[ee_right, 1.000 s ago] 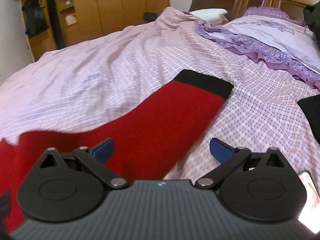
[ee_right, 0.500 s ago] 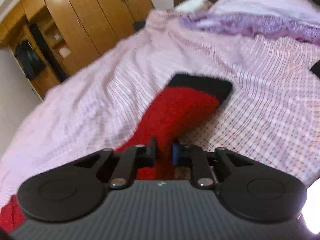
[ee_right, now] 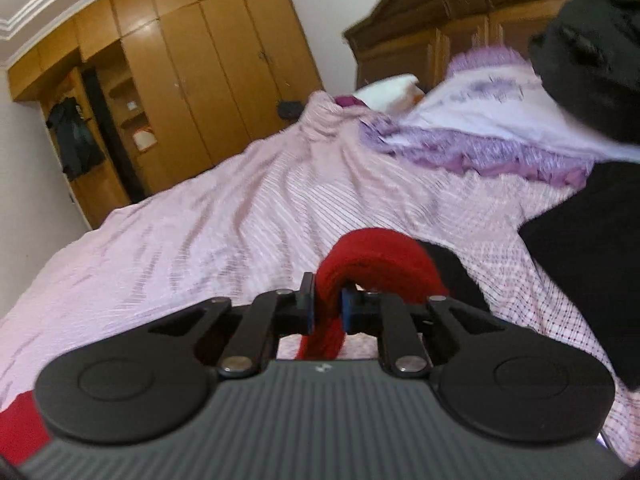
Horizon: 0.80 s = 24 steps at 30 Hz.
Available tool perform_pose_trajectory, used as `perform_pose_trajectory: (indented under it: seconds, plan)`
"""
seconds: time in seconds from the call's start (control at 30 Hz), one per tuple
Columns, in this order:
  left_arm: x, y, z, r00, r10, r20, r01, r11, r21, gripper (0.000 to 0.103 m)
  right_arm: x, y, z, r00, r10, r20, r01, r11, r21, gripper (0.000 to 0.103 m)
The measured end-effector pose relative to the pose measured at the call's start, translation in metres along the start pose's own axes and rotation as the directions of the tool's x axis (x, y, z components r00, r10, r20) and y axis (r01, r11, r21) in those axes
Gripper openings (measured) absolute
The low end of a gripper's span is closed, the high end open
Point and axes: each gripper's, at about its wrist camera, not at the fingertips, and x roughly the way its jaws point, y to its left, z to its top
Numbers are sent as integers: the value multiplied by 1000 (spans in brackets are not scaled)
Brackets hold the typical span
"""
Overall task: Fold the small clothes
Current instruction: 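Lift the sleeve with the right tool, lay it across the body, open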
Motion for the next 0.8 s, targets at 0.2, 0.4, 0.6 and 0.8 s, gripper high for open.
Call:
perform_pose_trajectory:
  seconds: [0.2, 0.4, 0.6, 0.8]
  plan:
    - [-30, 24, 4, 998, 6, 62, -6, 1000, 1, 103, -29, 68, 8, 995, 94, 26, -92, 992, -89, 15]
    - [-48, 59, 8, 996, 19, 93, -16, 1000, -25, 103, -38, 143, 0, 990, 134, 37, -126, 976, -179, 15]
    - [-53, 91, 2, 995, 37, 92, -31, 997, -71, 103, -29, 196, -19, 979, 200, -36, -203, 959, -197, 15]
    - [-55, 120, -10, 995, 61, 78, -51, 990, -128, 103, -30, 238, -54, 962, 255, -98, -270, 941, -205, 15]
